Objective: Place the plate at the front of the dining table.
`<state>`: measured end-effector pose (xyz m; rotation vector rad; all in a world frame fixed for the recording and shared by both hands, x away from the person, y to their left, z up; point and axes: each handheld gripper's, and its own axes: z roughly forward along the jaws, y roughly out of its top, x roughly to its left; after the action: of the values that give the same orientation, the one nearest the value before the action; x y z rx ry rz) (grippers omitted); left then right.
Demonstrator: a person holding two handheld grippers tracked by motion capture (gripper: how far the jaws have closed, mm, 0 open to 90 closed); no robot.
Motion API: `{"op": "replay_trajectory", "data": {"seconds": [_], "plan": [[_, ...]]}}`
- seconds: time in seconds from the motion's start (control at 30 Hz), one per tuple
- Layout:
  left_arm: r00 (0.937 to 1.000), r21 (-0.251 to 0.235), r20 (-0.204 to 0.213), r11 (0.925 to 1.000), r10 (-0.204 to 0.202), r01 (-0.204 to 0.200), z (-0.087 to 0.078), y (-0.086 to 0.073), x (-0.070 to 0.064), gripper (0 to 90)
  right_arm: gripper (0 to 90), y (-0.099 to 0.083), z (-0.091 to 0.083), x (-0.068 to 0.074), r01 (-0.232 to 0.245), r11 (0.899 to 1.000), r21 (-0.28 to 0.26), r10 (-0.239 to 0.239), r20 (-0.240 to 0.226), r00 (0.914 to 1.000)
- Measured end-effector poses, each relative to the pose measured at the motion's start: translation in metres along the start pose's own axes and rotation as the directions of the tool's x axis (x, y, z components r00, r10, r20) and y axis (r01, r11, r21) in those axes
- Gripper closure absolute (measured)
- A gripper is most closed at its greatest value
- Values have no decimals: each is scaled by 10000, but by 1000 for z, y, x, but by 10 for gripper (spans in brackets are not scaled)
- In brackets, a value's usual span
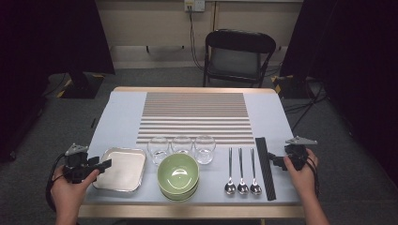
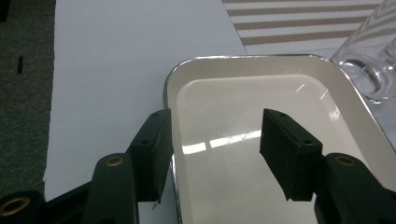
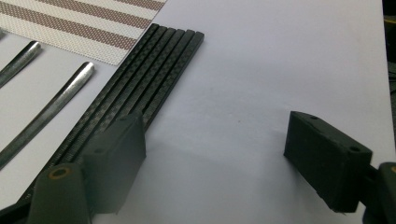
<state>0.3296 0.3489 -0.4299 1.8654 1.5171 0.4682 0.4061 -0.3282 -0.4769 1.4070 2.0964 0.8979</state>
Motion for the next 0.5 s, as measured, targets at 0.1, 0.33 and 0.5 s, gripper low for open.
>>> {"op": "replay_trajectory", "data": {"seconds": [0.1, 0.33, 0.5], "plan": [[9998, 1, 24, 9998, 200, -200, 1, 0, 0, 458, 198, 0, 0, 0, -12, 10000, -2, 12, 5, 10000], [9996, 235, 142, 9994, -256, 252, 1, 2, 2, 466, 199, 0, 0, 0, 13, 10000, -8, -13, 24, 10000], [9973, -33, 220, 9975, -702, 703, -3, 2, 6, 538, 199, 0, 0, 0, -6, 10000, 0, 6, 19, 10000]]}}
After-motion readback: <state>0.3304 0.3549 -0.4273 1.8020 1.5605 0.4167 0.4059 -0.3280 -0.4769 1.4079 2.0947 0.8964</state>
